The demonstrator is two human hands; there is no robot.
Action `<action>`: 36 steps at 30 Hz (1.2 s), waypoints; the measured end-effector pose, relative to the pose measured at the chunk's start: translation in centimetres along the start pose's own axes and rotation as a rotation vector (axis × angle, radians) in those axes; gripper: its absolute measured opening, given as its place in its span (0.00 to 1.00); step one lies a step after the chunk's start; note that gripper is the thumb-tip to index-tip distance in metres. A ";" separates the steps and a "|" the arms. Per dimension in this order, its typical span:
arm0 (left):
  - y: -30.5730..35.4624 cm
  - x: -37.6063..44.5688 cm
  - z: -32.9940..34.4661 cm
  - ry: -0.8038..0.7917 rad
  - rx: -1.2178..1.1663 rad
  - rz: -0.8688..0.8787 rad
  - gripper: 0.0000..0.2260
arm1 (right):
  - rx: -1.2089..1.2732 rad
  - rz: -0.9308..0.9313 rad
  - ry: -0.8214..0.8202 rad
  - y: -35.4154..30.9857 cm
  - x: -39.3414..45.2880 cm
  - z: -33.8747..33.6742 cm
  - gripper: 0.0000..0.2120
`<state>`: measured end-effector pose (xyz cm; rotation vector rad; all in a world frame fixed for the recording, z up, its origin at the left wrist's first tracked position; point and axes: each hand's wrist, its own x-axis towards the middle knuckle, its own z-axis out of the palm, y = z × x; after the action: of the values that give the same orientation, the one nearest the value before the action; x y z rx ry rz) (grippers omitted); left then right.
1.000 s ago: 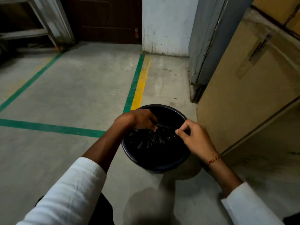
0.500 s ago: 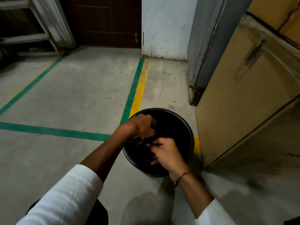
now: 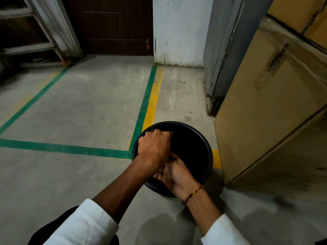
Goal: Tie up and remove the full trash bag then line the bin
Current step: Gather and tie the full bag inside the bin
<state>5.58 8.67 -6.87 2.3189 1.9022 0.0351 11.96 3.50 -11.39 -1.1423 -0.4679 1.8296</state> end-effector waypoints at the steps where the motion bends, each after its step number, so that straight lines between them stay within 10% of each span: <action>1: -0.1 -0.1 0.3 -0.008 -0.049 -0.013 0.16 | -0.088 -0.018 0.009 -0.2 -0.1 -0.3 0.15; 13: -1.3 -1.3 3.3 0.101 -0.079 0.187 0.07 | -0.841 -0.488 0.146 -9.9 1.4 -6.7 0.07; 21: -1.8 -1.5 5.2 0.132 0.089 0.400 0.13 | -1.340 -0.046 -0.212 -10.9 6.1 -1.6 0.25; 36: -2.9 -1.2 5.5 0.206 -0.351 0.351 0.14 | -0.707 -0.077 -0.282 -10.5 5.9 -5.9 0.11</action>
<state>3.14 7.56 -12.59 2.4311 1.3939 0.6131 21.16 13.13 -10.07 -1.2868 -1.3823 1.8088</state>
